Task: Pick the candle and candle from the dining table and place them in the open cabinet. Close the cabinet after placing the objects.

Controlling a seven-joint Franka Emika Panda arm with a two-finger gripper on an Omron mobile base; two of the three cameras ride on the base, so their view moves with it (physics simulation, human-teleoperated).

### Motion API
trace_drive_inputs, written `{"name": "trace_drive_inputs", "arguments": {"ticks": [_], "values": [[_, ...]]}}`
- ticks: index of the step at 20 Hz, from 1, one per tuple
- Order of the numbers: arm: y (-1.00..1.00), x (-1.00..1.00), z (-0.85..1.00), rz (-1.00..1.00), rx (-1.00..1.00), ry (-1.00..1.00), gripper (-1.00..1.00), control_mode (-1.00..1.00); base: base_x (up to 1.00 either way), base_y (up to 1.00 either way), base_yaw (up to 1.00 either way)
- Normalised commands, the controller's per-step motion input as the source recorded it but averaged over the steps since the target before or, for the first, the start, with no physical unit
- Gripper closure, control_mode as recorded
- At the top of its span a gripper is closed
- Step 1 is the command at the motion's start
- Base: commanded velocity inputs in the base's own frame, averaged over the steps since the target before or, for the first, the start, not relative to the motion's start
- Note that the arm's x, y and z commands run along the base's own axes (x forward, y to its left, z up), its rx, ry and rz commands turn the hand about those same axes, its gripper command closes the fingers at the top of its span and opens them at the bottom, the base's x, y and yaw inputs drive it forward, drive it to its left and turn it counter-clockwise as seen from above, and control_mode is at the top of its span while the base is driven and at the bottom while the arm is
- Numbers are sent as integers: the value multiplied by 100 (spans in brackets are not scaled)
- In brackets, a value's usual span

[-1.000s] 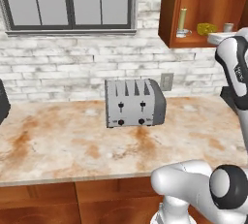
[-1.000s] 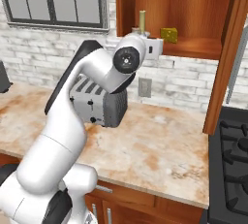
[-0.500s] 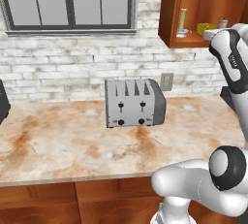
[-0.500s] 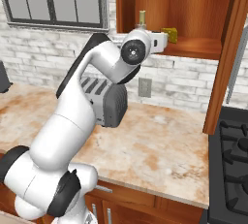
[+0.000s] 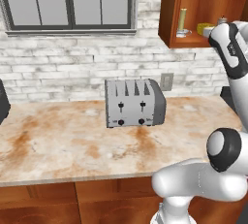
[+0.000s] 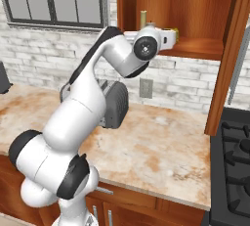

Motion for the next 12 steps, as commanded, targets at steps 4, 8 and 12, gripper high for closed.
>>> {"name": "trace_drive_inputs", "arguments": {"ticks": [4, 8, 12], "values": [[-15, 40, -10, 1, 0, 0, 100, -100, 0, 0, 0], [-10, 26, -14, 3, 0, 0, 100, -100, 0, 0, 0], [-12, 18, -13, 6, 0, -2, 100, -100, 0, 0, 0]]}}
